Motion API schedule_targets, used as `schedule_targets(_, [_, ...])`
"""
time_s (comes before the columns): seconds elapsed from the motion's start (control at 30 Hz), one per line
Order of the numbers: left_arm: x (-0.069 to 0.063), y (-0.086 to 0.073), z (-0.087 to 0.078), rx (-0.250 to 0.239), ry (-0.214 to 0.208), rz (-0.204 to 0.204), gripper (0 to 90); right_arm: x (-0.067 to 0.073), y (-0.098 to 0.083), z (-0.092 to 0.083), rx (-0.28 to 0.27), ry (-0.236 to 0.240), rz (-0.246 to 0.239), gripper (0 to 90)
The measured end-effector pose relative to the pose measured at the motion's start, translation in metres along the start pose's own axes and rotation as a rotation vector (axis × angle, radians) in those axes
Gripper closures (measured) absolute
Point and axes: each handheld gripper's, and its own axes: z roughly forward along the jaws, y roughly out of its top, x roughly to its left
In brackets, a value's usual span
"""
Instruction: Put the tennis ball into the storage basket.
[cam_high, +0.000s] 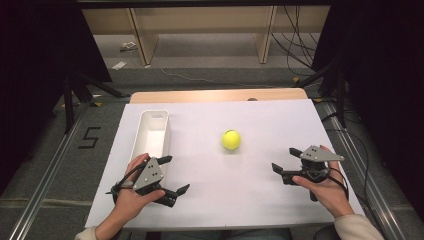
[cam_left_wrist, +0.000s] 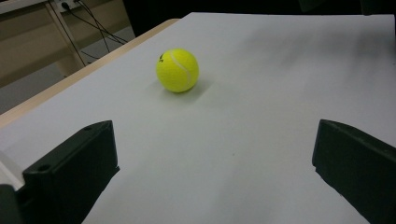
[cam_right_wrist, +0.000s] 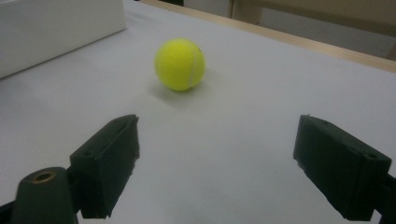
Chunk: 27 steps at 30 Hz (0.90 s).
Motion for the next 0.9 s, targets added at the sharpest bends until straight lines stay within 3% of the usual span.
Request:
schedule_targets(0.5, [-0.001, 0.001, -0.001, 0.0, 0.0, 0.006, 0.0, 0.002, 0.002, 0.008, 0.003, 0.007, -0.001, 15.3])
schedule_targets(0.9, [-0.001, 0.001, -0.001, -0.001, -0.001, 0.007, 0.0, 0.004, 0.012, 0.029, 0.007, 0.015, -0.005, 15.3])
